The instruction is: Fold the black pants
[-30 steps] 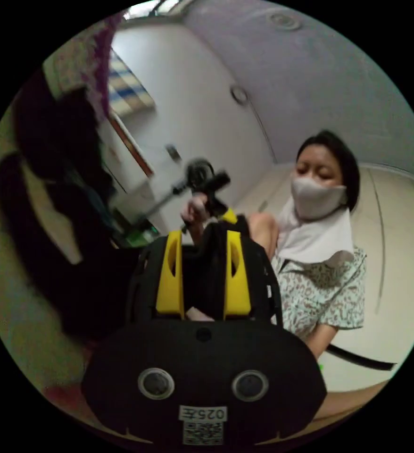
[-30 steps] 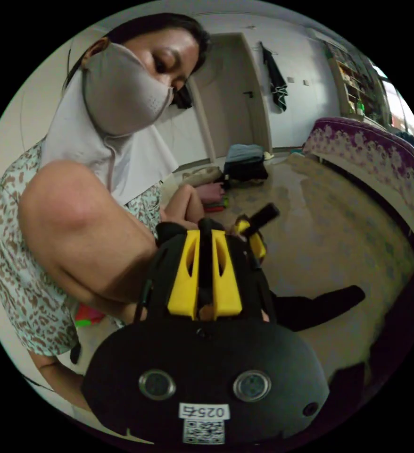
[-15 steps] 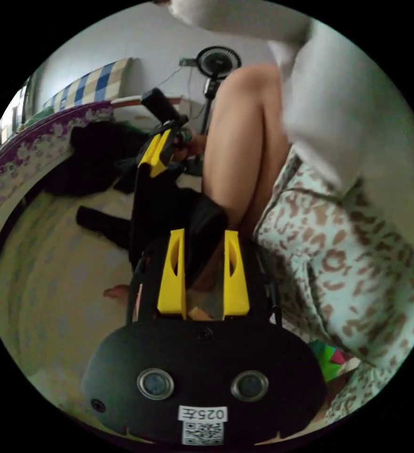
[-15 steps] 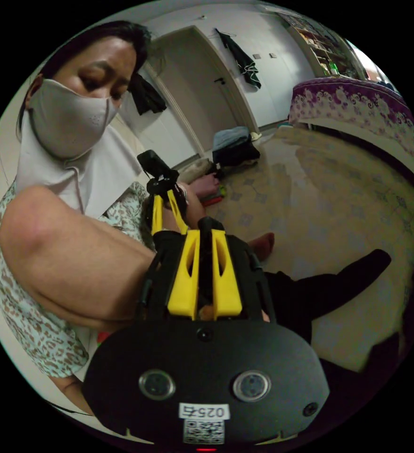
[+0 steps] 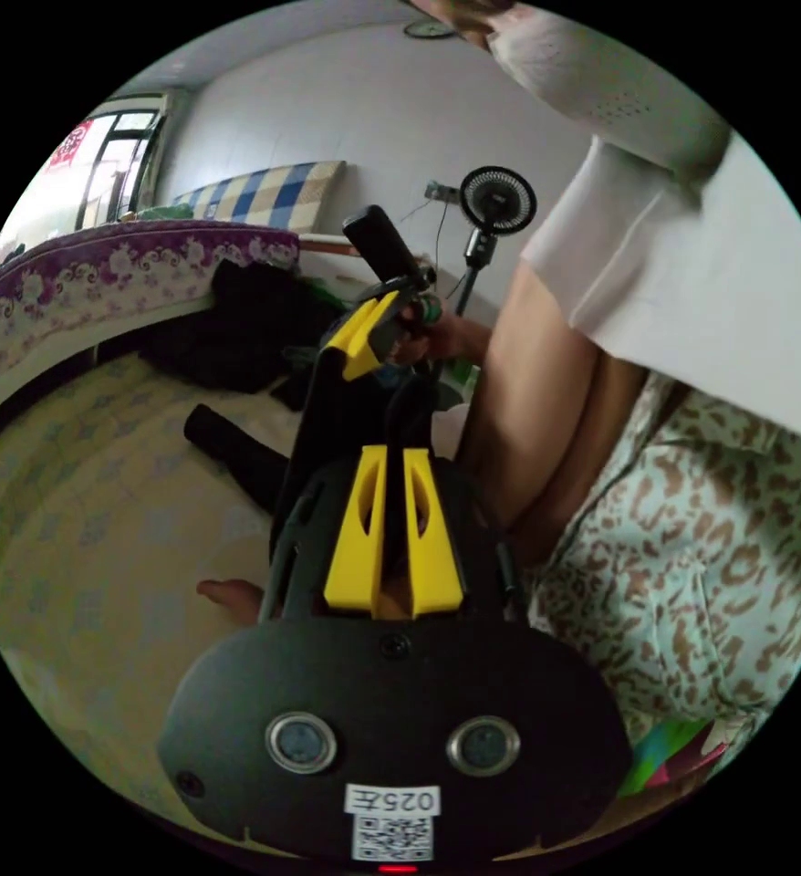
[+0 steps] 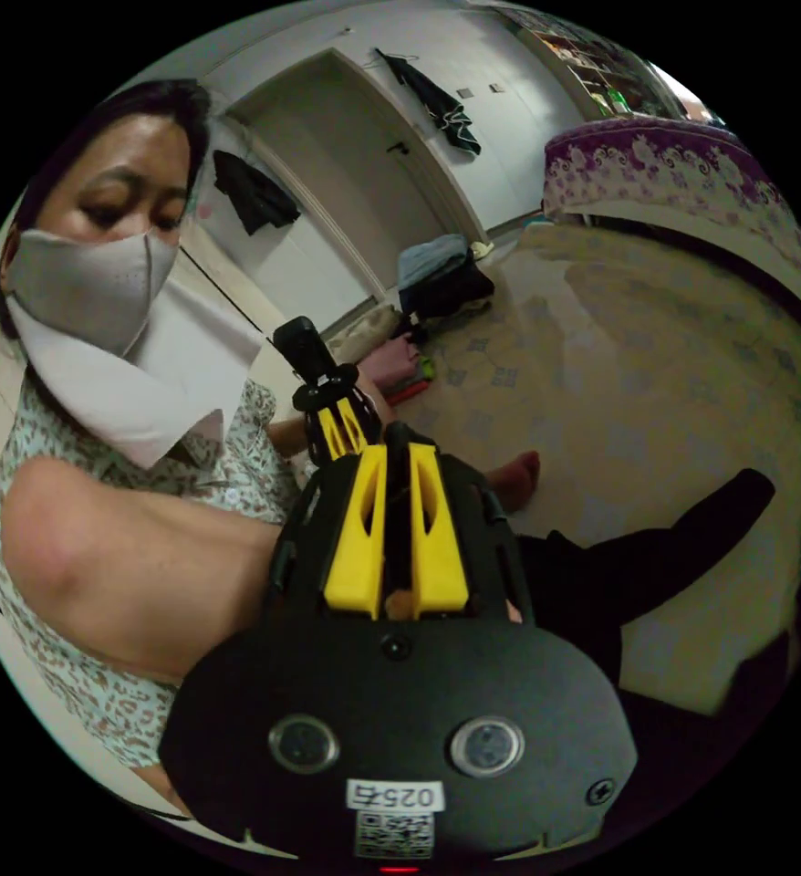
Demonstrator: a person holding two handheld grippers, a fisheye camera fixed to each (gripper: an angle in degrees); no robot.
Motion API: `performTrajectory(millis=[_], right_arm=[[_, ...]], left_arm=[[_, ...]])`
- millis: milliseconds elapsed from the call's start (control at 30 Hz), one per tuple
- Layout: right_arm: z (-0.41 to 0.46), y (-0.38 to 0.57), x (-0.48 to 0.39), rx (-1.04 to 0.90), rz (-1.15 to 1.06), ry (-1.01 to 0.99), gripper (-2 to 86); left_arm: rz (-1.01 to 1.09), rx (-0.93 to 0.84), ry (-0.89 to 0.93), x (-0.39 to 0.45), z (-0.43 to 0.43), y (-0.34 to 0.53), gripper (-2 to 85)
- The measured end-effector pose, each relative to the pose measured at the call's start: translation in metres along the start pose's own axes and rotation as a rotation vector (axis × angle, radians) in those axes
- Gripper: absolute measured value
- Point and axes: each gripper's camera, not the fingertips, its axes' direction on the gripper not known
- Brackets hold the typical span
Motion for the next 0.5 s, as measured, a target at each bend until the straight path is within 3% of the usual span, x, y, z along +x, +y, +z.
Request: performTrajectory(millis=[67, 200, 267, 333, 433, 500], right_arm=[[-0.001, 0.001, 0.013, -0.025, 0.079, -0.073, 5.1], [0.007, 0.025, 0.055, -0.028, 0.131, -0.608, 10.9], [0.007, 0.031, 0.046, 0.023, 0.043, -0.544, 14.0], [0.006, 0.028, 0.015, -0.007, -0.102, -0.279, 17.2], [0.019, 0.022, -0.017, -0.119, -0.194, 0.005, 16.2], [0.029, 0.020, -0.028, -0.156, -0.223, 0.093, 14.8]], left_arm=[[0.013, 0.002, -0.016, 0.000, 0.008, 0.001, -0.9], [-0.004, 0.025, 0.044, 0.004, 0.025, 0.014, -1.0], [-0.026, 0.011, 0.038, 0.005, 0.032, 0.017, -1.0], [-0.066, 0.004, 0.024, 0.003, 0.038, 0.023, -1.0], [-0.102, 0.032, 0.045, -0.005, 0.043, 0.028, -1.0], [-0.094, 0.031, 0.047, -0.006, 0.049, 0.026, -1.0]])
